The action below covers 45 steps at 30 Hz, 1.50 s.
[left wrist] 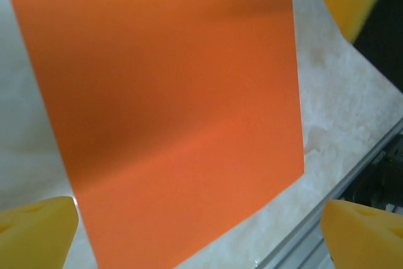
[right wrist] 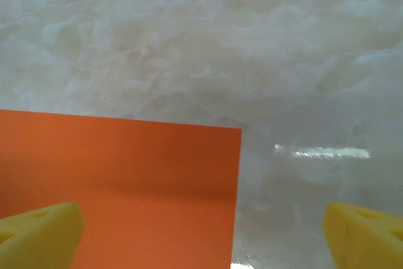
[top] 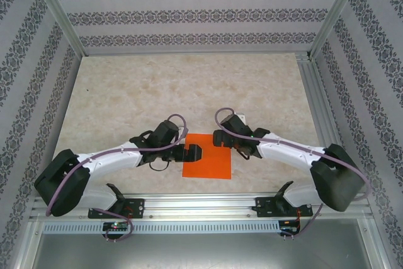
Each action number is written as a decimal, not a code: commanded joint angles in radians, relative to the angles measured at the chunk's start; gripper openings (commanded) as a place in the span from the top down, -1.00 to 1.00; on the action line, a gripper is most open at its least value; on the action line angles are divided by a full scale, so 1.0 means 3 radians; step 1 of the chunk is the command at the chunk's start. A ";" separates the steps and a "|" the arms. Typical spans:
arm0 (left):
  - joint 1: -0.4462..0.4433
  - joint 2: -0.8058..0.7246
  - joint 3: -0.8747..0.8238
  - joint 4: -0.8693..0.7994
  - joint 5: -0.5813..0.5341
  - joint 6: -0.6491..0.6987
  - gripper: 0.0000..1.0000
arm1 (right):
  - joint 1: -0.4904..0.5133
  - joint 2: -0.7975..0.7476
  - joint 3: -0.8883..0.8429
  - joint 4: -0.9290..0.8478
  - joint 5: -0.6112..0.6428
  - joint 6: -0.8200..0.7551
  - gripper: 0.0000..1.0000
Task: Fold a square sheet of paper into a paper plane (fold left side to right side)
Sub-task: Pick up the square sheet of paper from the bottom-center of the table.
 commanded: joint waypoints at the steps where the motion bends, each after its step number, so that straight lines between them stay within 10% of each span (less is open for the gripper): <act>1: -0.0115 -0.0014 -0.0043 0.0248 0.0117 -0.0250 -0.99 | 0.0027 0.0149 0.0147 0.0018 0.0072 0.0085 -0.96; 40: -0.0372 0.0230 -0.0324 0.0408 -0.0069 -0.0375 -1.00 | 0.0422 0.0808 0.0471 -0.0080 -0.0549 0.0376 -0.96; 45: -0.0377 0.0232 -0.0293 0.0360 -0.0079 -0.0343 -1.00 | 0.0405 0.0770 0.0484 -0.0084 -0.0566 0.0332 -0.70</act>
